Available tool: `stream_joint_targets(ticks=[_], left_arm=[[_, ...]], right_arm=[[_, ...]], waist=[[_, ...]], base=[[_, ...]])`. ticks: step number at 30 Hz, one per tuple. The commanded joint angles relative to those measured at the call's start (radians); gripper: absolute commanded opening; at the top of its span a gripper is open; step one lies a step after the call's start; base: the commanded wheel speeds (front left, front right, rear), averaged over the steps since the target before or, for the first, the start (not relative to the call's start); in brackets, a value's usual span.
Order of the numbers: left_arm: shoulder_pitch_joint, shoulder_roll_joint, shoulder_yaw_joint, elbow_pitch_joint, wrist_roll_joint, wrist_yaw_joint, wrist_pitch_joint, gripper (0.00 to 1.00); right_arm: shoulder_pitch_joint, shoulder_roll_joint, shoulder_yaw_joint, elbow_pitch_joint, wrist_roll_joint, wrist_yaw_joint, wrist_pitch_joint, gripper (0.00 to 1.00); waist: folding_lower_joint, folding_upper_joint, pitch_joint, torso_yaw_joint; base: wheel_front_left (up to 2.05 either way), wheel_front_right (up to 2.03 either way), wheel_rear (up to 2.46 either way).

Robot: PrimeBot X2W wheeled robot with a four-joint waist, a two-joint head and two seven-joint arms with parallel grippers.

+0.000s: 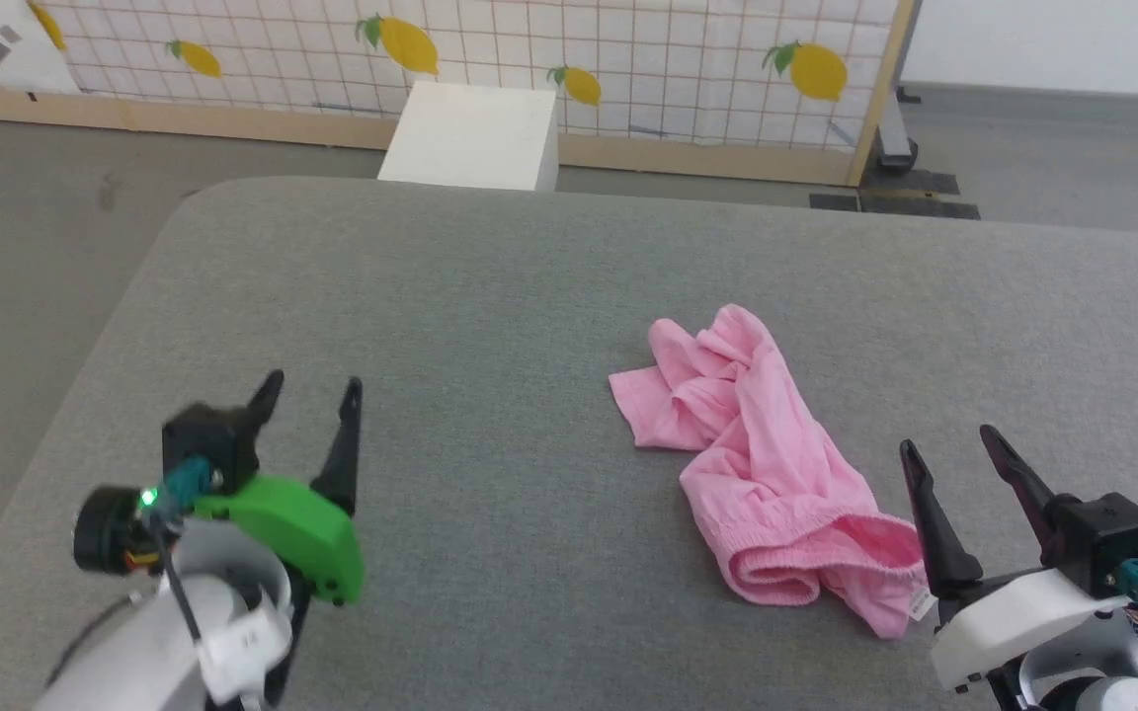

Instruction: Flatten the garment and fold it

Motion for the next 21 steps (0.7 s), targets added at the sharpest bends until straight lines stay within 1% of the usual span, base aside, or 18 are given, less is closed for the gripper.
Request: stream_joint_targets(ticks=[1,6,14,18,21], left_arm=[[0.034,0.000,0.005,-0.029,-0.013,0.009,-0.032,1.00],[0.125,0.012,-0.044,-0.103,0.033,0.008,-0.076,1.00],[0.168,-0.015,-0.057,-0.136,0.042,0.034,-0.090,1.00],[0.152,-0.020,-0.066,-0.143,0.037,0.019,-0.071,1.00],[0.137,-0.020,-0.076,-0.150,0.024,0.006,-0.034,1.00]], right_arm=[[0.015,-0.003,-0.001,-0.008,0.009,-0.002,0.002,1.00],[0.028,0.000,0.007,-0.016,0.016,-0.002,-0.002,1.00],[0.034,0.006,0.014,-0.023,0.016,-0.002,0.001,1.00],[0.029,0.007,0.013,-0.027,0.015,-0.002,0.004,1.00],[0.024,0.007,0.012,-0.027,0.012,-0.002,0.005,1.00]], waist=[[0.0001,-0.0001,-0.011,0.015],[0.0001,-0.0001,-0.012,0.014],[0.0001,-0.0001,-0.004,0.011],[0.0001,-0.0001,0.005,0.006],[0.0001,-0.0001,0.018,-0.004]], base=[[0.00,0.00,0.00],[0.00,0.00,0.00],[0.00,0.00,0.00],[0.00,0.00,0.00],[0.00,0.00,0.00]])
